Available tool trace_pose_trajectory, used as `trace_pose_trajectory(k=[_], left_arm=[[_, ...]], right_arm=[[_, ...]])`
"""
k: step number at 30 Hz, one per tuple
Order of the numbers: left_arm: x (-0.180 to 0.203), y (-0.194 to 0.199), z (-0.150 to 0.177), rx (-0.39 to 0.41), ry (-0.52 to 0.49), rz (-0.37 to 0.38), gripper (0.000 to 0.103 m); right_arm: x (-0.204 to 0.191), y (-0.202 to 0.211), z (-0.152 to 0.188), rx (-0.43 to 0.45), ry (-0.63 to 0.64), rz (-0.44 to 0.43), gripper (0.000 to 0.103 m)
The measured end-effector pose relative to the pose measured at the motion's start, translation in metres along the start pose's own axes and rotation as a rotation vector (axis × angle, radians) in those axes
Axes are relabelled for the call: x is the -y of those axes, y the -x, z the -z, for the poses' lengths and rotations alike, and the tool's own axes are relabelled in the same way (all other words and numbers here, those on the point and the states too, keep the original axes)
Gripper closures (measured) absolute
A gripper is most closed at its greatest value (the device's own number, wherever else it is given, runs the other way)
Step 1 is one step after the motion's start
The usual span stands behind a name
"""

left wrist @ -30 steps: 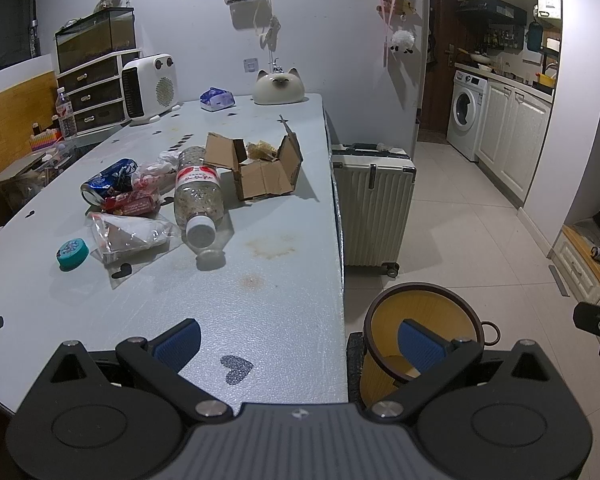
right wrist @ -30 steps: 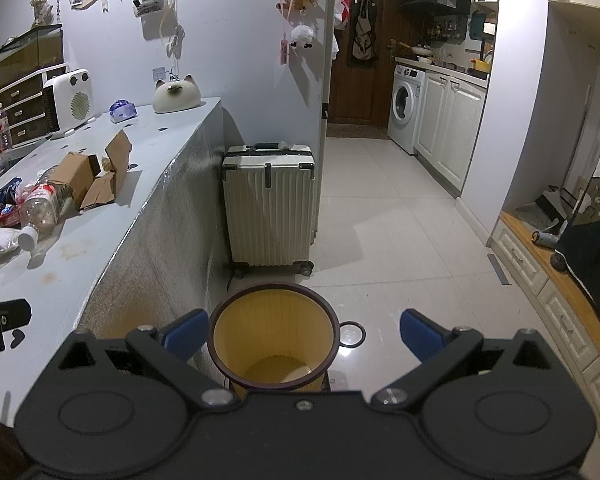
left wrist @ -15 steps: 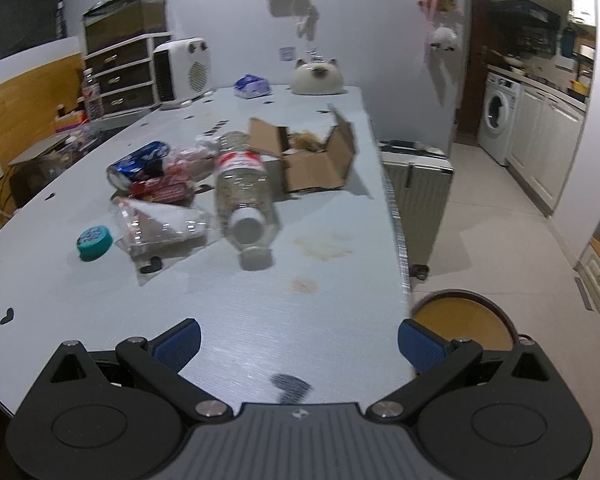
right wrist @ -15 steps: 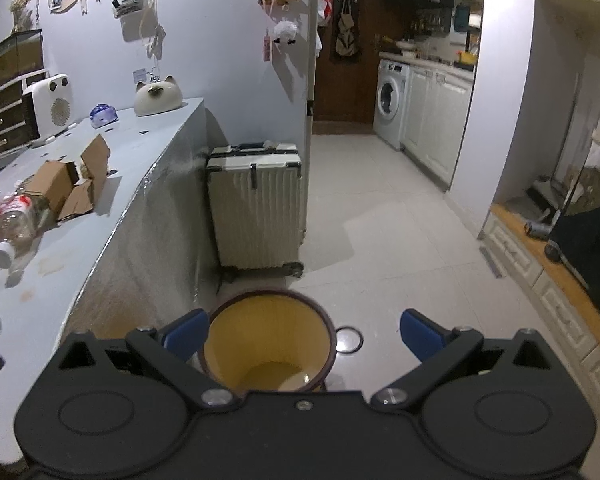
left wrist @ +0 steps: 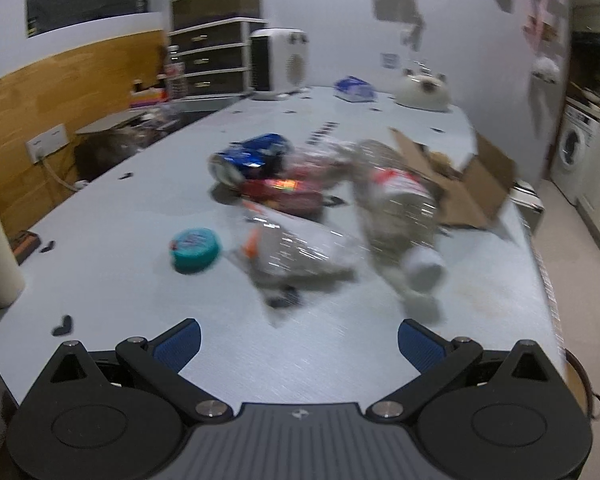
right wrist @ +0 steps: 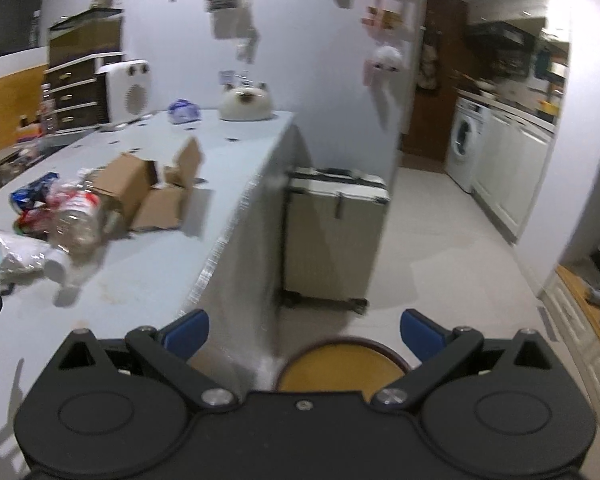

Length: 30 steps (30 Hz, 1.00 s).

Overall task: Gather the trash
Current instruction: 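Grasp the clear water bottle with the right gripper while the left grasps the plastic bag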

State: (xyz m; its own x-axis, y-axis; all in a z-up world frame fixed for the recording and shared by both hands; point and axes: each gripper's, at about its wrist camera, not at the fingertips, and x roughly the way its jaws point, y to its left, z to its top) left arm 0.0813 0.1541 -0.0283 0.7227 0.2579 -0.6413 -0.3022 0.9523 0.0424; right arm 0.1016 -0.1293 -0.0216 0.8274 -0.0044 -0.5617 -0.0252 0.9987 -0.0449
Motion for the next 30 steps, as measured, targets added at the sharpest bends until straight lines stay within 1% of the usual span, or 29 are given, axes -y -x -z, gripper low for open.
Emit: trace_pose_trajectory(k=[3,7,12,15,17,19,22,24,26,27,30], left_arm=[[-0.015,-0.012,-0.007,0.003,0.017,-0.014,0.000],[-0.031,-0.025,-0.013,0.022,0.023,0.016,0.000],[-0.039,-0.039,-0.014,0.046,-0.009,0.105,0.000],[-0.043,-0.041,-0.014,0.092,-0.041,0.203,0.000],[-0.045,-0.041,-0.016,0.111,-0.051,0.243,0.000],[-0.048,-0.041,-0.021,0.113,-0.045,0.279,0.000],[-0.055,-0.044,-0.026,0.102,-0.031,0.344,0.000],[-0.060,-0.045,-0.027,0.102,-0.017,0.363,0.000],[-0.066,-0.046,-0.028,0.107,0.005,0.386,0.000],[-0.069,-0.047,-0.029,0.106,0.018,0.396,0.000],[-0.079,-0.051,-0.030,0.106,0.068,0.427,0.001]], right_arm=[[-0.025,-0.009,-0.012,0.015,0.023,-0.044,0.000],[-0.057,-0.020,-0.029,0.037,0.053,-0.108,0.000],[-0.088,-0.033,-0.044,0.069,0.061,-0.203,0.000],[-0.107,-0.043,-0.052,0.083,0.055,-0.254,0.000],[-0.117,-0.052,-0.055,0.073,0.045,-0.288,0.000],[-0.127,-0.060,-0.056,0.064,0.022,-0.320,0.000],[-0.142,-0.074,-0.058,0.055,0.001,-0.340,0.000],[-0.151,-0.084,-0.058,0.037,-0.009,-0.356,0.000],[-0.158,-0.094,-0.061,0.024,-0.032,-0.395,0.000],[-0.162,-0.099,-0.062,0.011,-0.045,-0.397,0.001],[-0.174,-0.110,-0.065,0.005,-0.042,-0.424,0.019]])
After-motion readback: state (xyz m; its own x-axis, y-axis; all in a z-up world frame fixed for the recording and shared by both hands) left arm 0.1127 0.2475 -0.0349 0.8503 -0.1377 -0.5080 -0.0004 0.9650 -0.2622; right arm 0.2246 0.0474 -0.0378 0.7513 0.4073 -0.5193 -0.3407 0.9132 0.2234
